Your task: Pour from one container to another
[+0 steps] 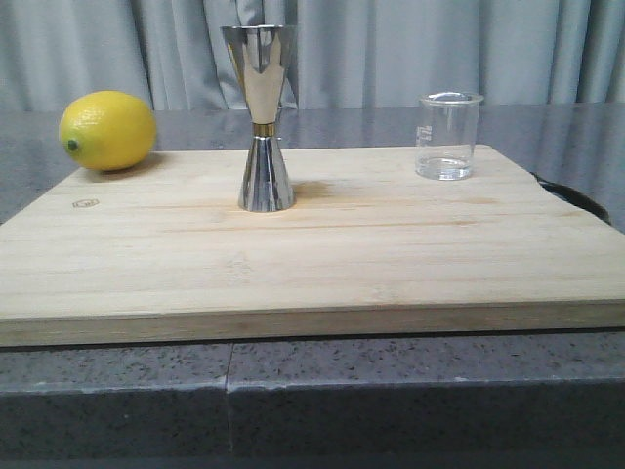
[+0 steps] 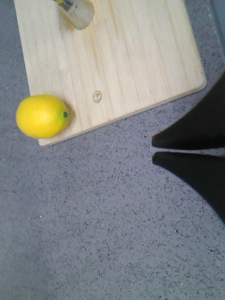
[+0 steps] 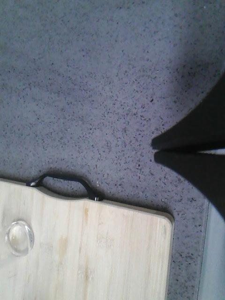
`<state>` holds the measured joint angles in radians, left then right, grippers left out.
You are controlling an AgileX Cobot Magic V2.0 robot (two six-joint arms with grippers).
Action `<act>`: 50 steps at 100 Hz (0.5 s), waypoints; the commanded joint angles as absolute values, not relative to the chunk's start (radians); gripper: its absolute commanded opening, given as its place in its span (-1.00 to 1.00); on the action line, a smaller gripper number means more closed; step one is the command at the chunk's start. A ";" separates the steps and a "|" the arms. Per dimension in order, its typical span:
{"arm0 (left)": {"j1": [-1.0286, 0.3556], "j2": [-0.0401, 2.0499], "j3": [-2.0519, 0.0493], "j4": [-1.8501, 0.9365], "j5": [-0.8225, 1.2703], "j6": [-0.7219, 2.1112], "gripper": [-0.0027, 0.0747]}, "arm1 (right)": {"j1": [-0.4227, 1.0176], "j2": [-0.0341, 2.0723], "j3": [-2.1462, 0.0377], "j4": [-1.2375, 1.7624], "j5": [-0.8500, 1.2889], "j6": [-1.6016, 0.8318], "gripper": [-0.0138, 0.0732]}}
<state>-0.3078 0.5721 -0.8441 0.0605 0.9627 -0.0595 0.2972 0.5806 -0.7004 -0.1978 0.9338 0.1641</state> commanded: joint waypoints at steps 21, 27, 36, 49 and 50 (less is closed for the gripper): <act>-0.315 0.570 -0.867 0.062 0.890 -0.068 -0.98 | 0.293 0.581 -0.724 -0.222 0.871 0.158 -0.85; -0.299 0.541 -0.847 0.053 0.872 -0.057 -0.98 | 0.293 0.581 -0.724 -0.222 0.871 0.158 -0.85; -0.249 0.473 -0.777 0.053 0.761 -0.026 -0.98 | 0.293 0.581 -0.724 -0.222 0.871 0.158 -0.85; -0.151 0.325 -0.603 0.051 0.557 0.000 -0.98 | 0.293 0.581 -0.724 -0.222 0.871 0.158 -0.85; -0.146 0.317 -0.593 0.051 0.537 0.000 -0.98 | 0.293 0.581 -0.724 -0.222 0.871 0.158 -0.85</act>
